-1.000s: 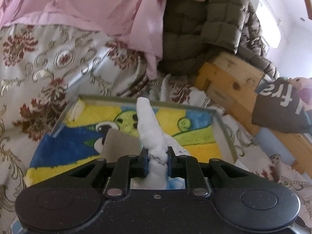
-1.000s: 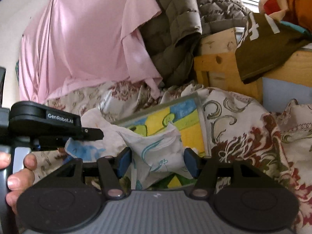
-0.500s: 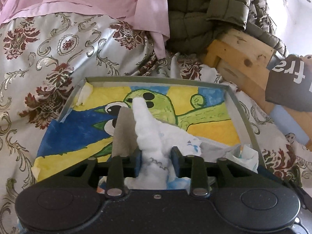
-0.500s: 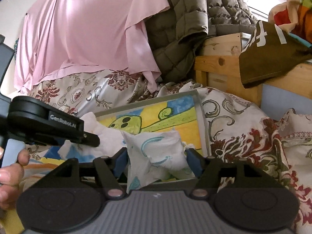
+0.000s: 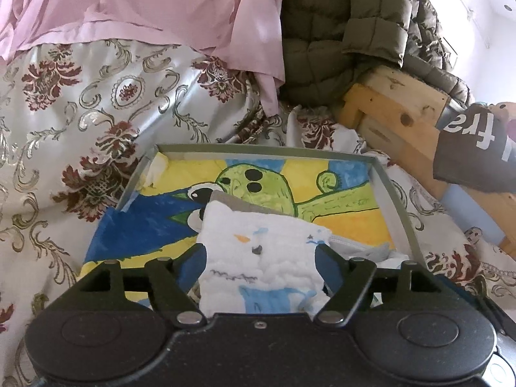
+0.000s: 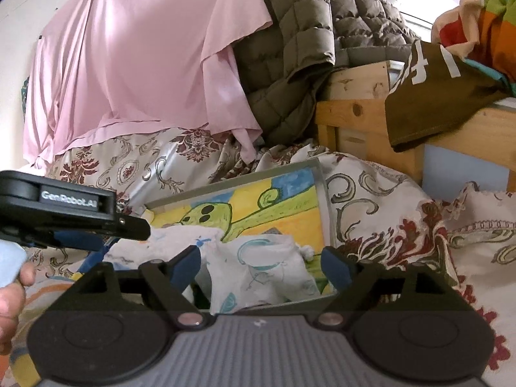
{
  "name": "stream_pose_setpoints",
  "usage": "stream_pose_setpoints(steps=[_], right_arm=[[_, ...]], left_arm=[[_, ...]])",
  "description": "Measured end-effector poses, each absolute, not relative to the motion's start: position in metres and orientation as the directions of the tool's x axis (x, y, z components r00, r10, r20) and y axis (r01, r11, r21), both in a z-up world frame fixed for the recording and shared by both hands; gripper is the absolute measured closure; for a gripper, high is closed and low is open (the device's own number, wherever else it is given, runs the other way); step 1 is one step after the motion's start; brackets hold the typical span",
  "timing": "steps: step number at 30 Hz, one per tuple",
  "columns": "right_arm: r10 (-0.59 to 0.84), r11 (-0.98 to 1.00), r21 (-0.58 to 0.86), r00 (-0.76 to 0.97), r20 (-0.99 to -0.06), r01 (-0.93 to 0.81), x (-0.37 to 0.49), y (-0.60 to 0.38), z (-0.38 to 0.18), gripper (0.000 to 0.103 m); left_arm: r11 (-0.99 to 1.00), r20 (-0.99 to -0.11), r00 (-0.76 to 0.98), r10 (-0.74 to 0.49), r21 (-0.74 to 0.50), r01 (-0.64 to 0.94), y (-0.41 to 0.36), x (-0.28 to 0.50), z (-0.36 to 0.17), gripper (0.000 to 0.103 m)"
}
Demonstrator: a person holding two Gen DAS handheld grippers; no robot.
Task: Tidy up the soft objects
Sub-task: 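Lower the white cloth and printed bag into the cartoon tray and open both grippers, then move both grippers back over the pile of soft items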
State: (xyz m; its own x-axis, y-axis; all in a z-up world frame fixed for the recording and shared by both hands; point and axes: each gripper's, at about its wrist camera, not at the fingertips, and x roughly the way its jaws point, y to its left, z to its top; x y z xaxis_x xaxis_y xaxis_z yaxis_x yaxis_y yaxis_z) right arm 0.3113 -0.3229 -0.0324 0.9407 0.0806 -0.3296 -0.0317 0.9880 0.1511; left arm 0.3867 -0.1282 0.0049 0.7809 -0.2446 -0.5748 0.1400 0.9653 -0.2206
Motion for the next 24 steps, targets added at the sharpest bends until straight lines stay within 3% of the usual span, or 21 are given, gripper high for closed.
stream_pose_setpoints(steps=[11,16,24], right_arm=[[0.071,0.984,0.179,0.964,-0.255,-0.025,0.273,-0.326,-0.008,0.005],[0.095,0.975,0.217,0.97,-0.225,-0.045,0.244,-0.326,0.006,0.002],[0.094,0.978,0.199,0.98,-0.174,-0.059,0.186,-0.308,0.022,0.0]], left_arm=[[0.967,-0.478,0.849,-0.228,-0.216,0.138,-0.113,0.339,0.025,0.014],[0.972,-0.413,0.889,-0.196,-0.204,0.119,-0.098,0.298,0.035,0.007],[0.98,-0.341,0.927,-0.158,-0.17,0.104,-0.074,0.227,0.045,0.004]])
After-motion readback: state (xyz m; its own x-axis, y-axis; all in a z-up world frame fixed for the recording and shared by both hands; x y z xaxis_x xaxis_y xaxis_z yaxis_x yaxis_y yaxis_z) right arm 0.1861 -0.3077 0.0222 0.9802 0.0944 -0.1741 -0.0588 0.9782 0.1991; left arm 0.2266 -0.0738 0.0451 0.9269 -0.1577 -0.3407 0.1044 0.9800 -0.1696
